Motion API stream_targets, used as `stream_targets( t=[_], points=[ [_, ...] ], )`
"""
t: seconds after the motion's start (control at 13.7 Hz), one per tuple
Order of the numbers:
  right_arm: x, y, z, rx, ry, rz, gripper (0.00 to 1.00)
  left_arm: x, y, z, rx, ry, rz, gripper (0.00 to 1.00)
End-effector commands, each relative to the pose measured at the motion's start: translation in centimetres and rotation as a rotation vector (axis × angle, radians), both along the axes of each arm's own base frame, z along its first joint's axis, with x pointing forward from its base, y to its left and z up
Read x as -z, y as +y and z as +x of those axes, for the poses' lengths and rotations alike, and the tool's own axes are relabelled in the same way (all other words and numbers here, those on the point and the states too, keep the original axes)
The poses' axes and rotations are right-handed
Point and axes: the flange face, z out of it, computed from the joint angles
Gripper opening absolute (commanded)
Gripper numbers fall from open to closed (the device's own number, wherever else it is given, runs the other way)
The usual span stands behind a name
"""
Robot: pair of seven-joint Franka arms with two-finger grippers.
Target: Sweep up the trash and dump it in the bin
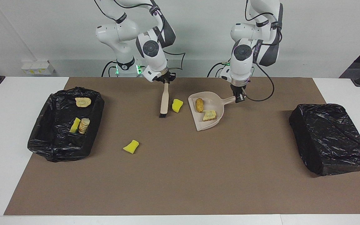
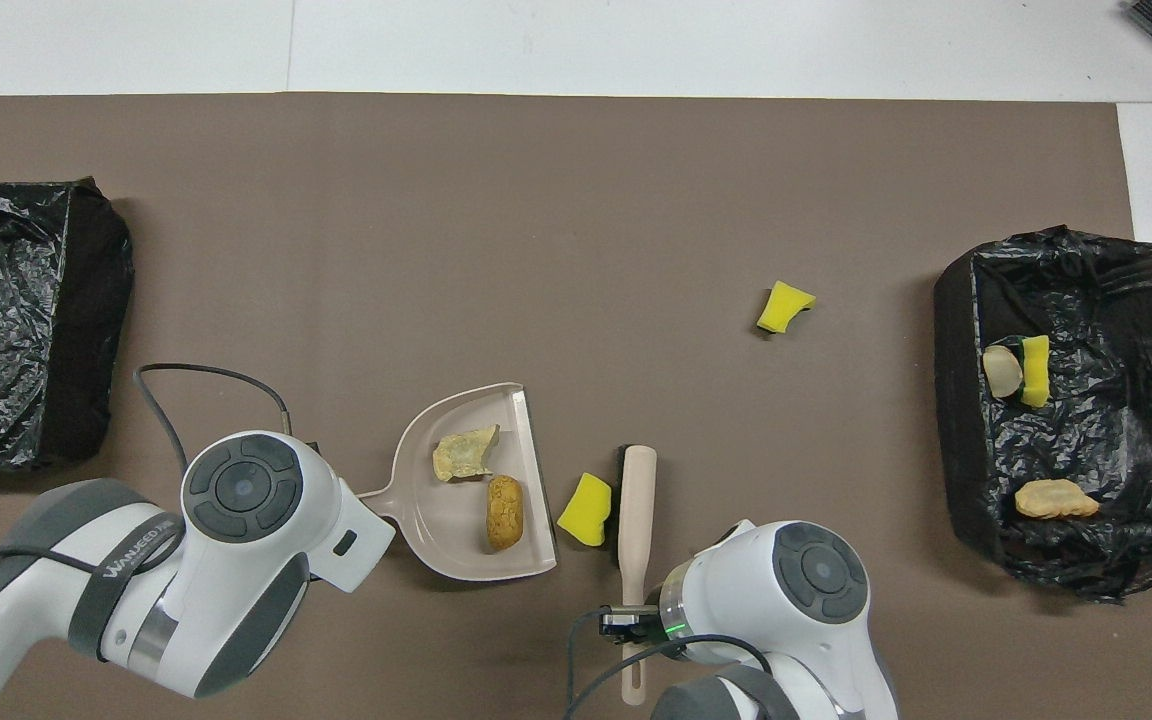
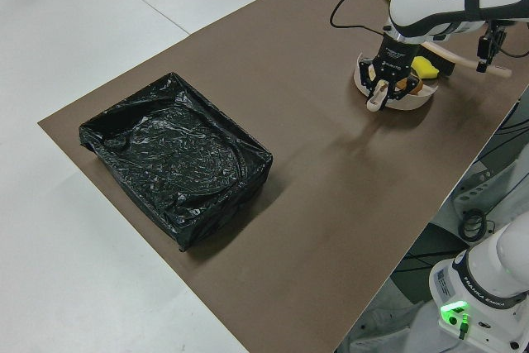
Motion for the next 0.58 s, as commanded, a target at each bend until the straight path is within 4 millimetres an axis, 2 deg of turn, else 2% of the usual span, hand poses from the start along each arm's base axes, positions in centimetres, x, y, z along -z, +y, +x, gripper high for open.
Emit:
stream_targets(
  t=[0.0,0.07,0.37,0.51],
  points=[
    [-0.1,2.1,0.2,0.037,-0.050,0.136,0.00,0.2,-0.1,0.2,0.017,0.002,-0.020,0.00],
    [0.3,2.5,0.3,0.063,-0.057,0.174,0.00,0.2,0.0,0.3,0.017,0.002,-0.020,0.00],
    [-1.2,4.2,2.3,0.173,-0.049,0.330,0.00,0.0,-0.4,1.4,0.011,-0.037,-0.045,0.00],
    [-3.5,5.0,3.2,0.208,-0.066,0.385,0.00,0.0,0.2,2.8,-0.008,-0.062,-0.061,0.00]
  ],
)
